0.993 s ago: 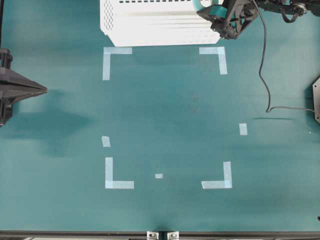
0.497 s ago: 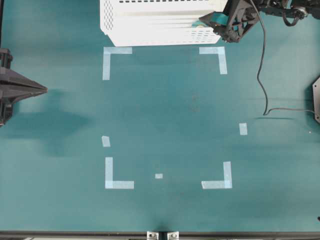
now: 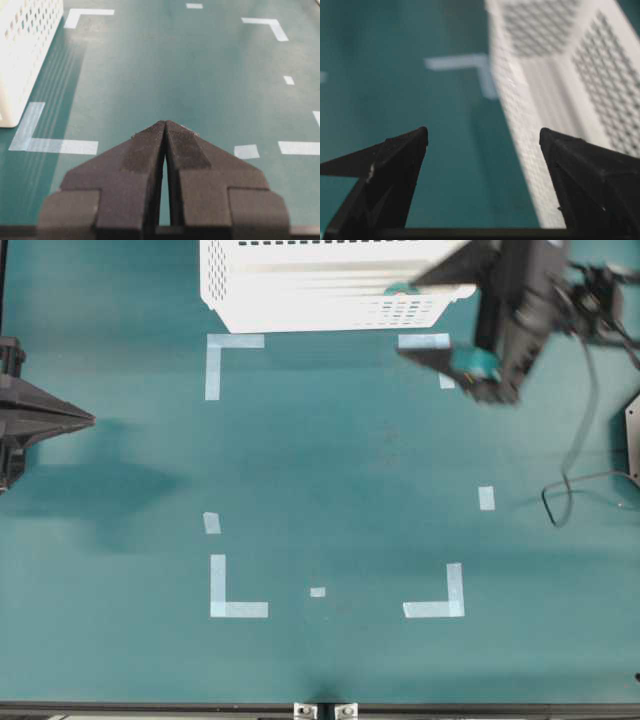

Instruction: Put the tape into the white basket.

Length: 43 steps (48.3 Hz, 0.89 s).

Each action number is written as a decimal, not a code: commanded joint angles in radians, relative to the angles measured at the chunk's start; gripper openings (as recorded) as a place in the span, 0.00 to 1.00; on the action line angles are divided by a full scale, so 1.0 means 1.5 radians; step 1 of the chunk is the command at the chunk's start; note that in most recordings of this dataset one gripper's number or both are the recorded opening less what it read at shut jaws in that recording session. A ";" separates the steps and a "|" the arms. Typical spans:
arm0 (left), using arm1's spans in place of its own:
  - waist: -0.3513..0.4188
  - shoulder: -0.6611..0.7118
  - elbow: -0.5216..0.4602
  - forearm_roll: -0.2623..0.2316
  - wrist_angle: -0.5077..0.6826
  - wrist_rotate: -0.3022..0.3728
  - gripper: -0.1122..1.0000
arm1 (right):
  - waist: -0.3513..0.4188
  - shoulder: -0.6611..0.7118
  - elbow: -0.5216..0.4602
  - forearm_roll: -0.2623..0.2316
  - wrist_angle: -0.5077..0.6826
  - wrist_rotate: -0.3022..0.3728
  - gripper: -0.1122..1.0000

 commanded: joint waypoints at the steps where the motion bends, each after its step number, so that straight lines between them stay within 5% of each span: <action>1: 0.001 0.006 -0.009 0.000 -0.003 0.001 0.00 | 0.029 -0.046 0.022 0.003 -0.033 0.005 0.94; 18: 0.002 0.006 -0.009 0.000 -0.004 0.001 0.00 | 0.115 -0.160 0.150 0.004 -0.065 0.021 0.94; 43: 0.003 0.005 -0.009 0.000 -0.003 0.001 0.00 | 0.122 -0.420 0.266 0.000 -0.061 0.021 0.94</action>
